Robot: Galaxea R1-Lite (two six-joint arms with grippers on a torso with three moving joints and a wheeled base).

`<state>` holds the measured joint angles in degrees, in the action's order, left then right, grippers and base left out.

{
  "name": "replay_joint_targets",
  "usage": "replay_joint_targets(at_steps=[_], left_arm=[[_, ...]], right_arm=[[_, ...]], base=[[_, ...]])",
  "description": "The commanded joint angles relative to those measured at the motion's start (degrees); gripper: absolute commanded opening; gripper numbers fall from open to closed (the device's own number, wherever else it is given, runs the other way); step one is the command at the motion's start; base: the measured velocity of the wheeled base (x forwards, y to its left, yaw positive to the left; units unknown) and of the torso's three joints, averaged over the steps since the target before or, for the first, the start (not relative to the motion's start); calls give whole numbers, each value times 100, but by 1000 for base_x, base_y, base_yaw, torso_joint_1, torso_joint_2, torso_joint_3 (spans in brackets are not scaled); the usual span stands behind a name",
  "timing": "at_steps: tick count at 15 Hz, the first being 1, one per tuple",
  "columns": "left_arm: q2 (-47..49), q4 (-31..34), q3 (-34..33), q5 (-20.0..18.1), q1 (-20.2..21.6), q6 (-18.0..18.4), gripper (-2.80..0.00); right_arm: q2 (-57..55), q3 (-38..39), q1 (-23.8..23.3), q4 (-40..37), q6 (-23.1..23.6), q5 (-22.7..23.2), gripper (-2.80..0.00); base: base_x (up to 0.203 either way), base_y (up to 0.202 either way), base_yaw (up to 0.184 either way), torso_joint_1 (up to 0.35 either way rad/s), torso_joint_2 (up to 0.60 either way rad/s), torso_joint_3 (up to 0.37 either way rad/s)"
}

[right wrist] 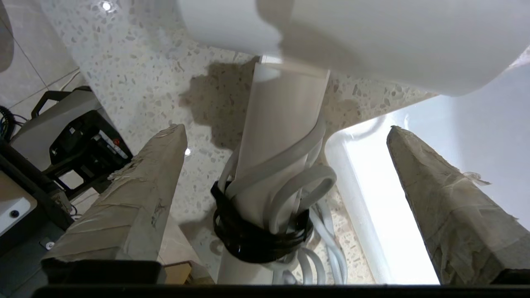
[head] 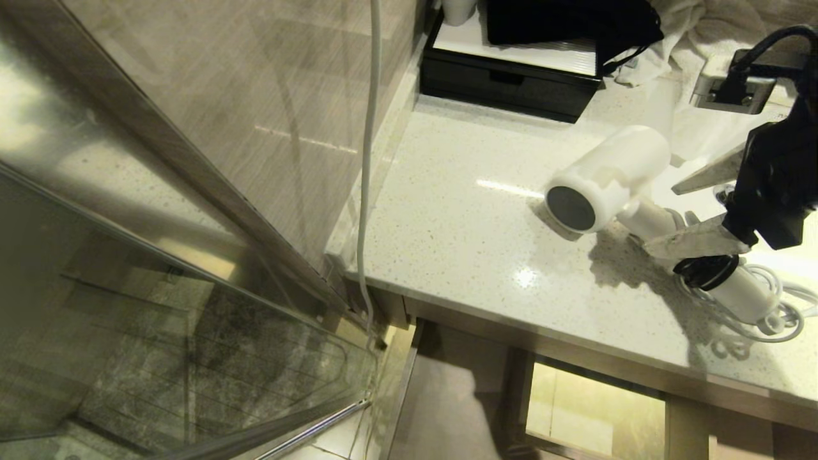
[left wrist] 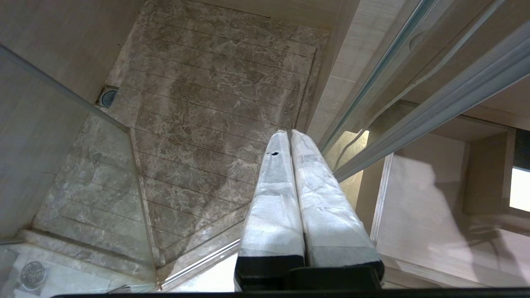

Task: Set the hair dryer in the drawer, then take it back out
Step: Pick up the hairdryer

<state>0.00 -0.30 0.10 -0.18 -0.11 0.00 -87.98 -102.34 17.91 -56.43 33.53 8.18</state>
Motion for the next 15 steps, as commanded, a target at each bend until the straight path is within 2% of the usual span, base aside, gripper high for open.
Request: replay_joint_targets(at_steps=[1, 6, 15], left_arm=[[0, -5, -1, 1, 2, 8, -280], [9, -5, -1, 1, 2, 0, -280], [8, -5, -1, 1, 2, 0, -280]], right_arm=[[-87, 100, 2, 79, 13, 8, 0], [-166, 469, 2, 853, 13, -35, 0], [-166, 790, 11, 1109, 13, -53, 0]], base=[[0, 0, 0, 0, 0, 0], [0, 0, 0, 0, 0, 0], [0, 0, 0, 0, 0, 0]])
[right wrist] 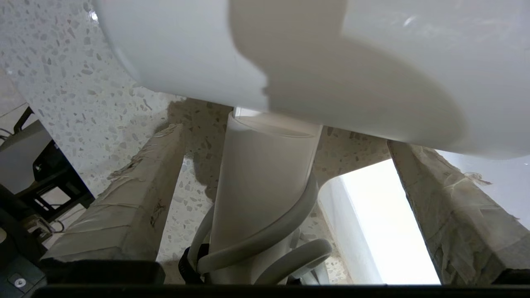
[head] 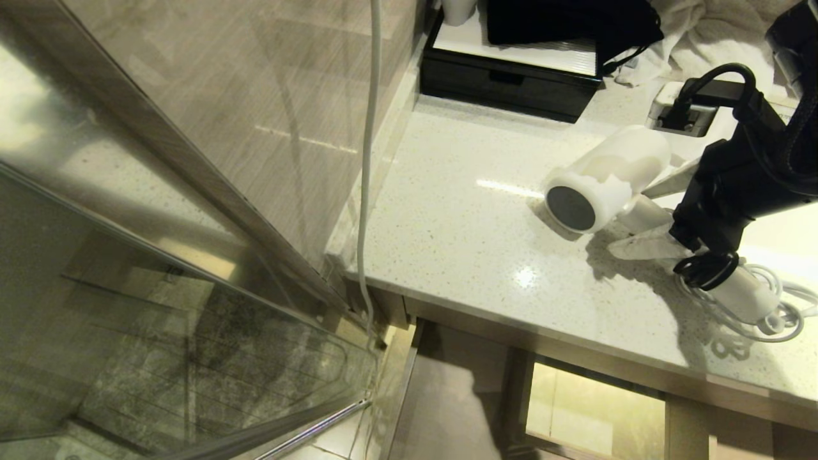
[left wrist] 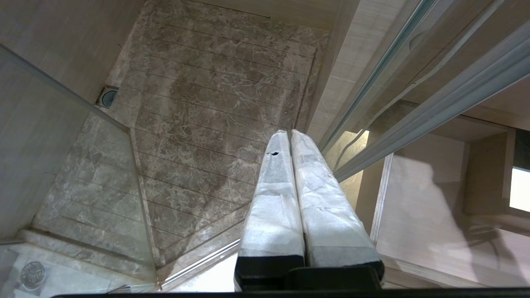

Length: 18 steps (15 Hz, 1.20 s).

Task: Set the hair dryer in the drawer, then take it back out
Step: Pick up the hairdryer

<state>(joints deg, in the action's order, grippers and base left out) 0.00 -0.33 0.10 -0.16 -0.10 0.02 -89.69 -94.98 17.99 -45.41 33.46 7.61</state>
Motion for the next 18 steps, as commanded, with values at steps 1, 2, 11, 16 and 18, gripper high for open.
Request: replay_joint_targets(at_steps=[1, 2, 11, 16, 18], left_arm=[[9, -2, -1, -1, 1, -2, -280], [9, -2, -1, -1, 1, -2, -280], [9, -2, -1, -1, 1, -2, -280], [9, -2, -1, -1, 1, -2, -280], [9, -2, -1, -1, 1, -2, -280]], right_arm=[[11, 127, 2, 79, 20, -16, 0], [13, 178, 33, 181, 20, -110, 0], [10, 498, 116, 486, -15, -495, -280], [259, 535, 109, 398, -125, -518, -280], [430, 610, 108, 402, -377, -512, -280]], base=[[0, 0, 0, 0, 0, 0], [0, 0, 0, 0, 0, 0], [0, 0, 0, 0, 0, 0], [0, 0, 0, 0, 0, 0], [0, 0, 0, 0, 0, 0]])
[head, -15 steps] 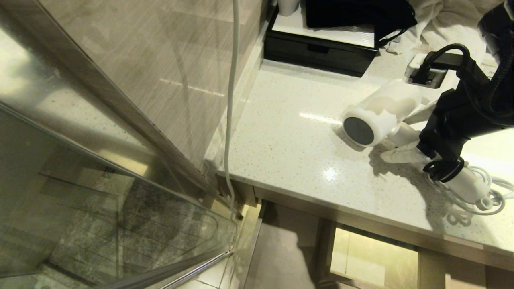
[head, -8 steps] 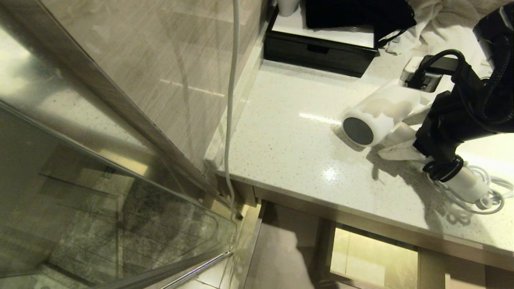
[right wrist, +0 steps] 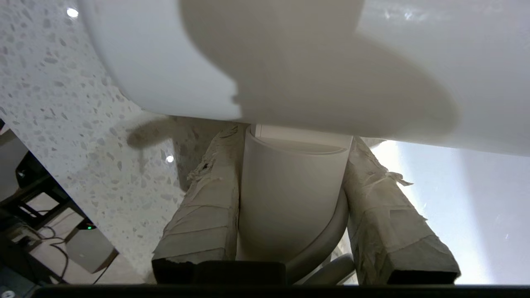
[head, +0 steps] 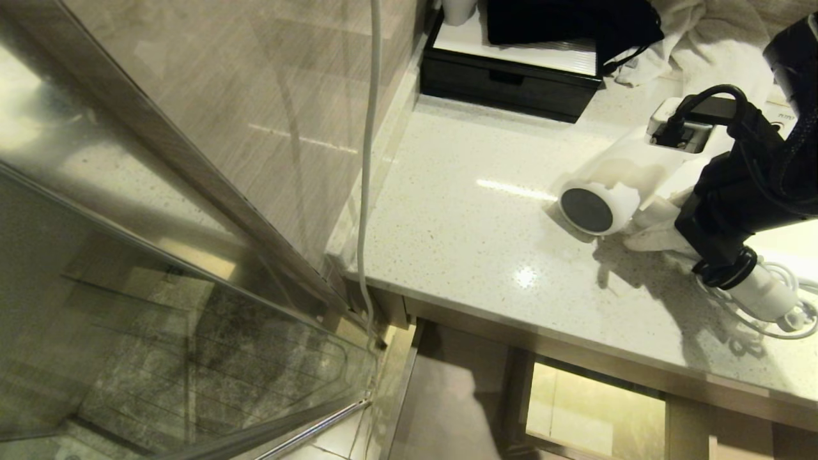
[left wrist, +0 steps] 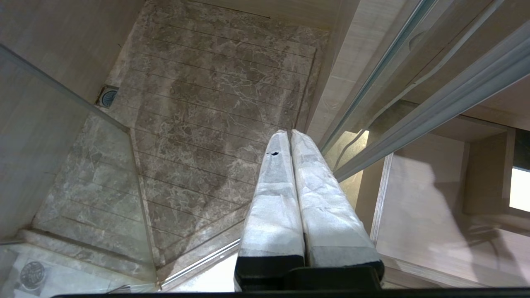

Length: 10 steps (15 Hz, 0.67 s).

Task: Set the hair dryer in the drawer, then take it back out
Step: Pick up the hairdryer, then put it into the drawer

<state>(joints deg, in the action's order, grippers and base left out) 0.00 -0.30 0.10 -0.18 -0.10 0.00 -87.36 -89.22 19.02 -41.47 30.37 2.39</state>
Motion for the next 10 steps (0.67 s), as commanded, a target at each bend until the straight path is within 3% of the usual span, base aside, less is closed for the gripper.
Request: replay_joint_targets(at_steps=[1, 7, 10], left_arm=[[9, -5, -1, 1, 1, 9, -280], [9, -5, -1, 1, 1, 6, -280], [2, -5, -1, 1, 1, 6, -280]], right_arm=[[305, 76, 5, 8, -190, 8, -280], [1151, 414, -107, -144, -1461, -8, -280], [1515, 551, -337, -217, -1812, -19, -280]], base=[[0, 0, 0, 0, 0, 0], [0, 0, 0, 0, 0, 0], [0, 0, 0, 0, 0, 0]])
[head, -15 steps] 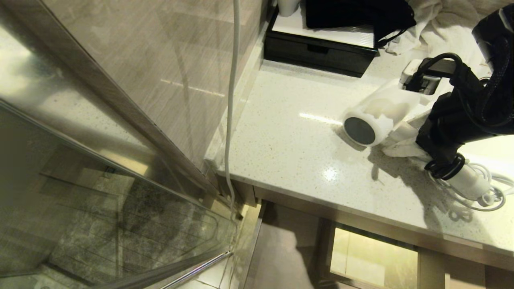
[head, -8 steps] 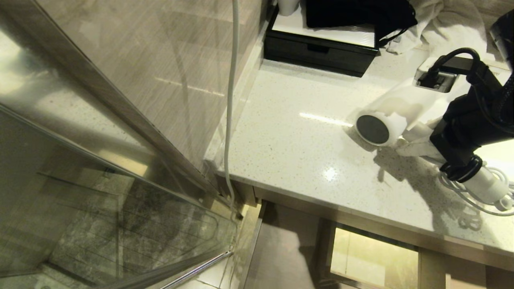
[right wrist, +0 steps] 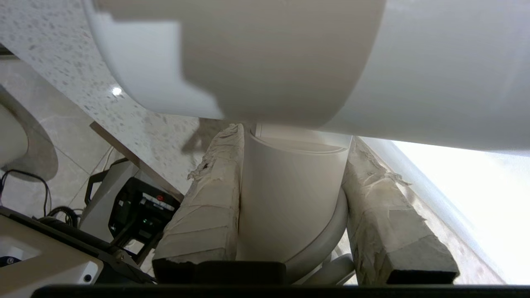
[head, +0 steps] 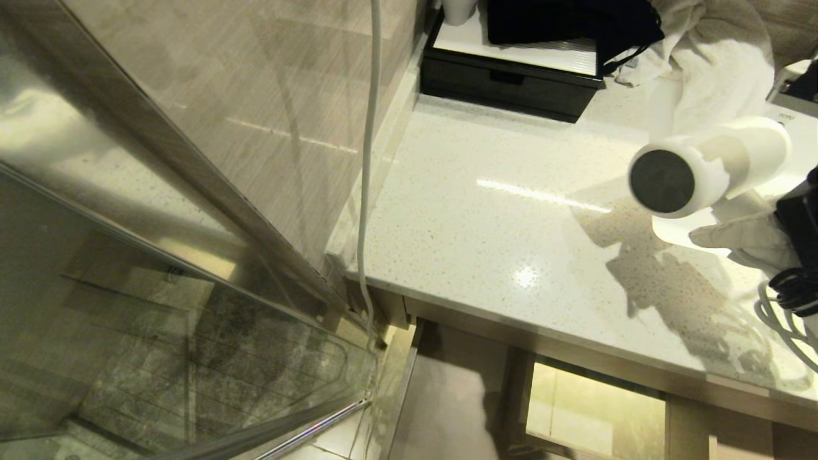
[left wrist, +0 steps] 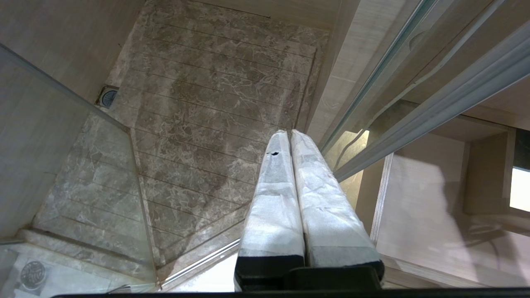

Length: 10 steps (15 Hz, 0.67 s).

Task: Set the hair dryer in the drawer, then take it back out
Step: Put it into the drawer

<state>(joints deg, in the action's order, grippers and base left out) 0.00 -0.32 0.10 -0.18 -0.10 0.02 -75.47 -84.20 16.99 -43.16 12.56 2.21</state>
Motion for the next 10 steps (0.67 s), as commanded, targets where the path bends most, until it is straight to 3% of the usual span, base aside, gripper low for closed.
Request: replay_joint_targets(at_steps=[1, 10], left_arm=[[9, -3, -1, 1, 1, 3, -280], [9, -3, -1, 1, 1, 5, -280]], right_arm=[[405, 59, -271, -146, -40, -18, -280], [1034, 430, -809, -324, -19, -358, -280]], base=[[0, 0, 0, 0, 0, 0], [0, 0, 0, 0, 0, 0]])
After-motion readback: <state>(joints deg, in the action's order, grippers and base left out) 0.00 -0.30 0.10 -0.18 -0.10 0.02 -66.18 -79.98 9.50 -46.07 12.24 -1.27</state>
